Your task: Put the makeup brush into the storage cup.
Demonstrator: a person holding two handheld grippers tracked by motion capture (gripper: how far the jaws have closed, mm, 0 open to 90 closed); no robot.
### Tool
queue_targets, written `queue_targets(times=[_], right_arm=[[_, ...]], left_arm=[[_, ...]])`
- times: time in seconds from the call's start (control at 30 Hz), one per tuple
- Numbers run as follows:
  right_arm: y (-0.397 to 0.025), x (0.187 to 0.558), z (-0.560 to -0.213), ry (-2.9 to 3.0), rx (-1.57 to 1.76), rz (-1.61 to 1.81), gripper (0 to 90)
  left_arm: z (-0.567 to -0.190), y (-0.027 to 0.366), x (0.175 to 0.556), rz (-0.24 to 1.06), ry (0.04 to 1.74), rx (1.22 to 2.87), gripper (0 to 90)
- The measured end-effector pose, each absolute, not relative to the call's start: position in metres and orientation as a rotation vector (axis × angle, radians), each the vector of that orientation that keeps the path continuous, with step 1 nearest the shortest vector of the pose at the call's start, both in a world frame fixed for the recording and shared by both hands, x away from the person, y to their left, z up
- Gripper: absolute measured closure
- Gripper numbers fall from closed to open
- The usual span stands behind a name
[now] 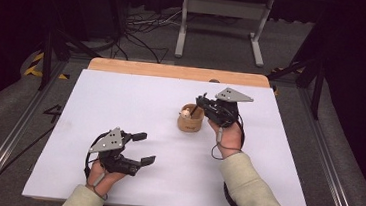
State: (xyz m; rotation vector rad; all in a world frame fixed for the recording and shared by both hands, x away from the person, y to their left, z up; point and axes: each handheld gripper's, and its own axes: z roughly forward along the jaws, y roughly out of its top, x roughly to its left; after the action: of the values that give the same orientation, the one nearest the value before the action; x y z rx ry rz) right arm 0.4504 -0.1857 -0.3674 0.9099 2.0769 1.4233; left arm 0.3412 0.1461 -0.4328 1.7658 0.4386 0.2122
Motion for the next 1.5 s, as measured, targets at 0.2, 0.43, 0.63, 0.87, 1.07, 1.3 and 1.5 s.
queue_targets(times=[0.2, 0.43, 0.63, 0.87, 1.07, 1.3, 1.5], right_arm=[[-0.192, 0.448, -0.364, 2.043, 0.934, 1.463, 50.2], [-0.198, 0.437, -0.35, 2.013, 0.888, 1.483, 32.9], [-0.207, 0.424, -0.339, 1.991, 0.844, 1.503, 27.8], [-0.232, 0.398, -0.33, 1.956, 0.79, 1.559, 18.7], [-0.246, 0.382, -0.331, 1.987, 0.728, 1.566, 10.3], [-0.253, 0.367, -0.336, 2.03, 0.657, 1.56, 4.7], [-0.261, 0.357, -0.344, 2.058, 0.631, 1.576, 0.8]], left_arm=[[-0.433, 0.146, 0.341, 0.213, 0.44, 1.767, 18.3], [-0.433, 0.146, 0.342, 0.214, 0.437, 1.77, 17.9], [-0.432, 0.146, 0.341, 0.202, 0.439, 1.767, 17.4], [-0.43, 0.151, 0.338, 0.209, 0.436, 1.775, 16.7], [-0.429, 0.159, 0.333, 0.208, 0.44, 1.764, 16.0], [-0.427, 0.167, 0.328, 0.209, 0.441, 1.76, 15.4], [-0.426, 0.175, 0.324, 0.207, 0.446, 1.756, 15.0]])
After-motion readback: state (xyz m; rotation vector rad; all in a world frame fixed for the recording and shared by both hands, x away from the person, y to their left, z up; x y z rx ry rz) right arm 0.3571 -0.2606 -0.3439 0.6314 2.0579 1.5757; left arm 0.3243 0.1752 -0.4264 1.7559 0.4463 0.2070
